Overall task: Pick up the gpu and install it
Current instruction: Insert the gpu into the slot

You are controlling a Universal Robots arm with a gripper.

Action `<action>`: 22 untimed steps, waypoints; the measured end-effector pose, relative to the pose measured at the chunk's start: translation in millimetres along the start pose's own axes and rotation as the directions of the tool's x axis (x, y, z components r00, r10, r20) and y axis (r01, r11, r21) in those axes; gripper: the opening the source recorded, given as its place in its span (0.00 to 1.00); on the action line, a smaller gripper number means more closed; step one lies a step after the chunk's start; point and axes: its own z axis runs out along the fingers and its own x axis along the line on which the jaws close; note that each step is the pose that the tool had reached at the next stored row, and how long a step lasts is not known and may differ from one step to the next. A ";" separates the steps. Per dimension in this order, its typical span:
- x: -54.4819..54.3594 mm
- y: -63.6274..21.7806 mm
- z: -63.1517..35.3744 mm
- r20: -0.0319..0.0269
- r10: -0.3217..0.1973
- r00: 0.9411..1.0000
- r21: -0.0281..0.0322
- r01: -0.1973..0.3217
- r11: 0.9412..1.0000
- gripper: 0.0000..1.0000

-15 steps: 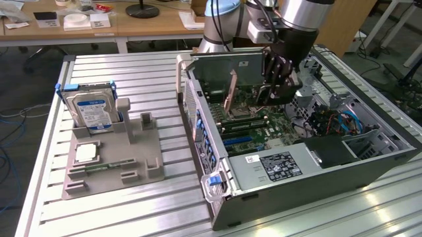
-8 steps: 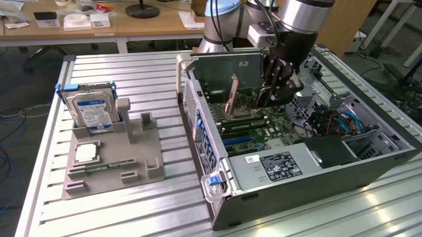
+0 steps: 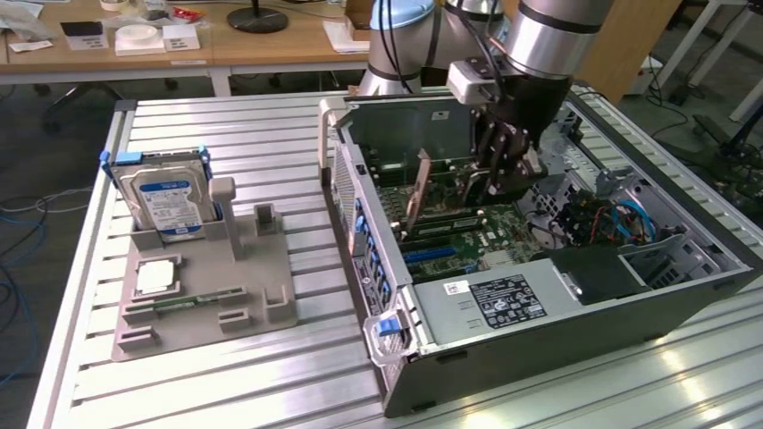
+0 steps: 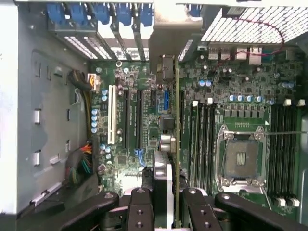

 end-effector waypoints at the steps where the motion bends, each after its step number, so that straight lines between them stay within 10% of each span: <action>1: 0.0 -0.1 1.4 0.003 0.000 1.000 0.000 0.000 1.000 0.28; 8: -0.6 0.0 10.5 0.017 0.009 1.000 0.000 -0.009 1.000 0.28; 13: -3.9 1.6 13.2 0.019 0.009 1.000 0.025 -0.010 1.000 0.28; 22: -5.2 8.4 25.5 0.022 0.092 0.995 0.024 -0.093 0.995 0.28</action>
